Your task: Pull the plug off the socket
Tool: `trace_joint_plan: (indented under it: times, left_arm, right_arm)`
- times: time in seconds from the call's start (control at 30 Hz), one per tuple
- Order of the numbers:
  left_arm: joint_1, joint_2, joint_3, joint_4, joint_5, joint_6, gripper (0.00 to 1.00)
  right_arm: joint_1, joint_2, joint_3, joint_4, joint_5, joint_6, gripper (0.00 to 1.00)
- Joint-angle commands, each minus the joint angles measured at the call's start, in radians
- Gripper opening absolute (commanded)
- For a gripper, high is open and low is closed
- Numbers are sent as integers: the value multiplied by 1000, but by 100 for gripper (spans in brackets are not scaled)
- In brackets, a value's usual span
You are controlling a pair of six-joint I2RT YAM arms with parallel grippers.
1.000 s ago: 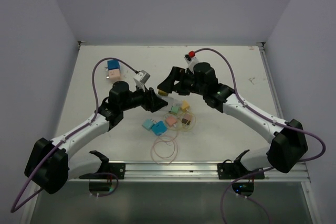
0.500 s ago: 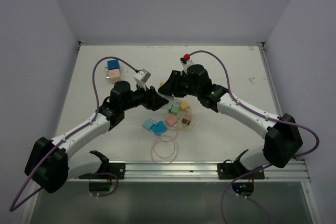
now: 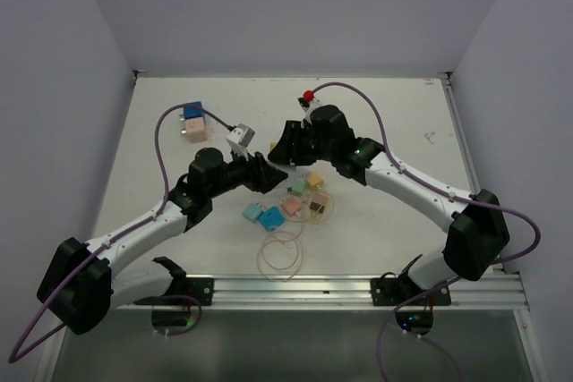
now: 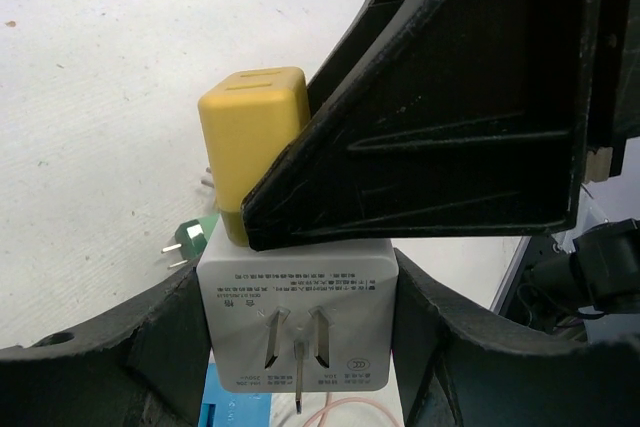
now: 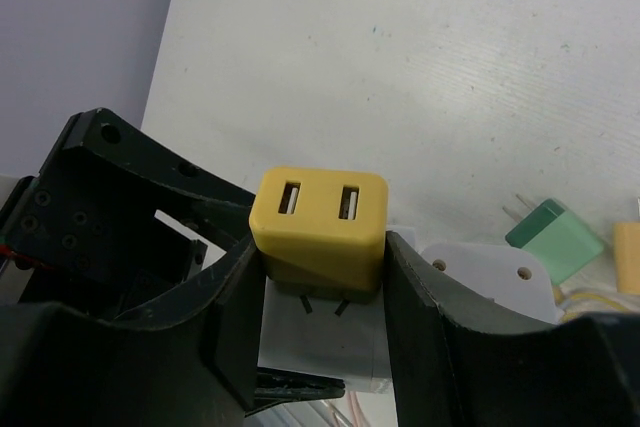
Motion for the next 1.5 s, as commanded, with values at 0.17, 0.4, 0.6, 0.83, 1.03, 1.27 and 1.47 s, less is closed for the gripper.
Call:
trace_joint_plan:
  times: [0.17, 0.4, 0.6, 0.83, 1.03, 1.27, 1.47]
  left_arm:
    - [-76, -30, -113, -63, 96, -56, 0]
    - [-91, 10, -126, -60, 102, -125, 0]
    - [-111, 35, -103, -95, 98, -137, 0]
    - [-113, -17, -38, -132, 16, -117, 0]
    - [-87, -40, 14, -129, -31, -114, 0]
    - [69, -75, -3, -36, 21, -157, 0]
    - [151, -82, 11, -40, 15, -149, 0]
  right_arm:
    - [-109, 25, 174, 189, 63, -24, 0]
    - [-138, 23, 229, 266, 92, -74, 0]
    - [-169, 29, 280, 312, 112, -105, 0]
    - [-191, 22, 300, 225, 136, -153, 0]
    - [-222, 28, 240, 7, 139, -156, 0]
    - [-225, 60, 58, -134, 32, -189, 1]
    - [-221, 80, -86, -166, 17, -183, 3]
